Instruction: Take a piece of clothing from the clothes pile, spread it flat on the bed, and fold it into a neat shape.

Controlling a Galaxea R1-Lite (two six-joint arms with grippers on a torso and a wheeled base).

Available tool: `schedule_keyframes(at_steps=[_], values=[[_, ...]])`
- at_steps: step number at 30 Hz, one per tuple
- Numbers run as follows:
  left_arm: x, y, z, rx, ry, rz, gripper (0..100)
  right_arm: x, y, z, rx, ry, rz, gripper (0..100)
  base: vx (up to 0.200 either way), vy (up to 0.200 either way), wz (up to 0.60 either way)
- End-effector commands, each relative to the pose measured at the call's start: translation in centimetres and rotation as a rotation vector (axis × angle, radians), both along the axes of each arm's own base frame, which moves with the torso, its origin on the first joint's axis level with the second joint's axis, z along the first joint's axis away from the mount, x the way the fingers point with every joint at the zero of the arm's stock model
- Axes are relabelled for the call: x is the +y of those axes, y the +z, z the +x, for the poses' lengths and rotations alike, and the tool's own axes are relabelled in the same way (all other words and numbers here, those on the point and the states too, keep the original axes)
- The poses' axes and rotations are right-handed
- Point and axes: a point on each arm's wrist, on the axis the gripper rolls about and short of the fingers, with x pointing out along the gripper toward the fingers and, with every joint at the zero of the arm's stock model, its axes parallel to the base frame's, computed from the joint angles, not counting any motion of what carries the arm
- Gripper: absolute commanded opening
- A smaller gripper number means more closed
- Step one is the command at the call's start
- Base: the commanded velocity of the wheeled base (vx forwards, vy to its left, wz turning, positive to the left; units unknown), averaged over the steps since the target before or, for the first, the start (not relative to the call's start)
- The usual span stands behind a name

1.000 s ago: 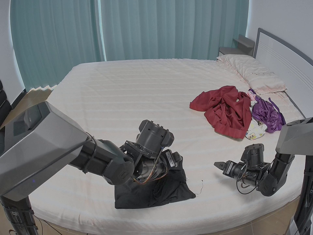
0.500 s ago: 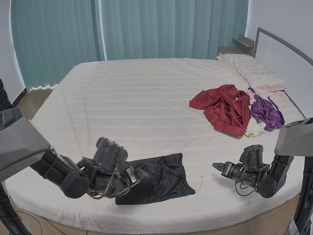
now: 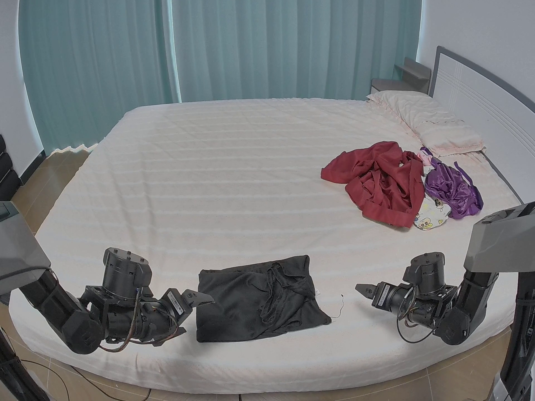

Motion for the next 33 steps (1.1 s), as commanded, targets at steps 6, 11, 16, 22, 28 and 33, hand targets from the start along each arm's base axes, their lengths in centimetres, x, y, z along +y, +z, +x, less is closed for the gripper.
schedule_keyframes(at_steps=[6, 11, 16, 22, 28, 33], values=[[2.4, -0.6, 0.7, 0.047, 0.042, -0.057, 100, 4.2, -0.1, -1.5, -0.008, 0.146, -0.003, 100, 0.000, 0.200, 0.00], [3.7, -0.5, 1.3, 0.043, 0.089, -0.063, 100, 7.5, -0.9, -1.9, -0.021, 0.202, -0.050, 100, 0.000, 0.200, 0.00], [4.2, -1.6, 1.6, 0.076, 0.100, -0.051, 100, 10.3, -1.6, -1.4, 0.014, 0.195, -0.170, 100, 0.000, 0.120, 0.00], [4.4, -2.9, 1.4, 0.051, 0.068, -0.021, 100, 13.5, -2.8, -1.5, 0.051, 0.223, -0.282, 100, 0.000, 0.000, 0.00], [4.4, -2.9, 1.3, 0.025, 0.070, -0.026, 100, 13.2, -4.8, -0.8, 0.051, 0.214, -0.381, 100, 0.000, 0.000, 0.00], [4.4, -2.9, 1.3, 0.026, 0.069, -0.025, 100, 13.0, -4.4, 0.0, 0.022, 0.180, -0.421, 100, 0.000, 0.000, 0.00]])
